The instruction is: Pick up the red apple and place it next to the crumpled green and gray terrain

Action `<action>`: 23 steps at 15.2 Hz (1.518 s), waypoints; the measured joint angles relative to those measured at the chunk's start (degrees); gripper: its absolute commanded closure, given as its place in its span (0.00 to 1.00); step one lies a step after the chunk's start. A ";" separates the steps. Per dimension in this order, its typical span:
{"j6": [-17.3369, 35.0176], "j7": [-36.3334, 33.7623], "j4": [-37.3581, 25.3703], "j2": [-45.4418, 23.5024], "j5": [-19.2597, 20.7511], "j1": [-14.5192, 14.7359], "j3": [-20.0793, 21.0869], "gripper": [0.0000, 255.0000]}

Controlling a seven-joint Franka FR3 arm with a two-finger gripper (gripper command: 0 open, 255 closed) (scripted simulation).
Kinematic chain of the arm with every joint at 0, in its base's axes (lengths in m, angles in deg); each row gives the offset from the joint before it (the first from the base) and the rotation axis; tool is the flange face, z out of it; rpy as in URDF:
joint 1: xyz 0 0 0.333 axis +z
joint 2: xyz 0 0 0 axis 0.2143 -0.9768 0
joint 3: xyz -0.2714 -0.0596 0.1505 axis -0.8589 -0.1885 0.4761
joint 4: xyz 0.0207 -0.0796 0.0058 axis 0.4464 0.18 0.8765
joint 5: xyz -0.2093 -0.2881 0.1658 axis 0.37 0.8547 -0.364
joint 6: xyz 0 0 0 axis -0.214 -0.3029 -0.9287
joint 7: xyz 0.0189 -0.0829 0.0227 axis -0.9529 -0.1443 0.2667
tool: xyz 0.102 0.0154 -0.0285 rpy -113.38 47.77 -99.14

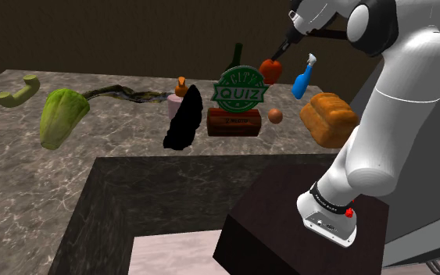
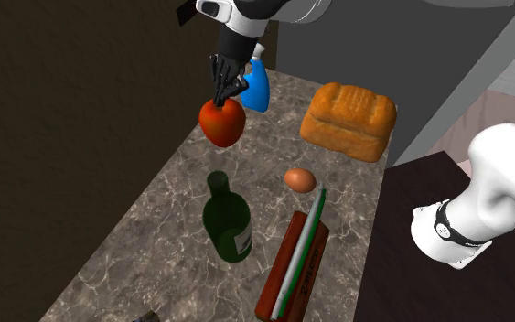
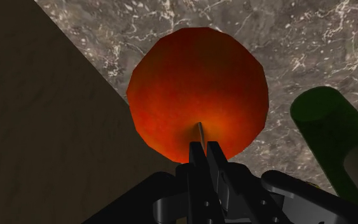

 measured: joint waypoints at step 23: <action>-14.80 -8.07 -15.56 1.88 5.09 -0.81 -1.87 1.00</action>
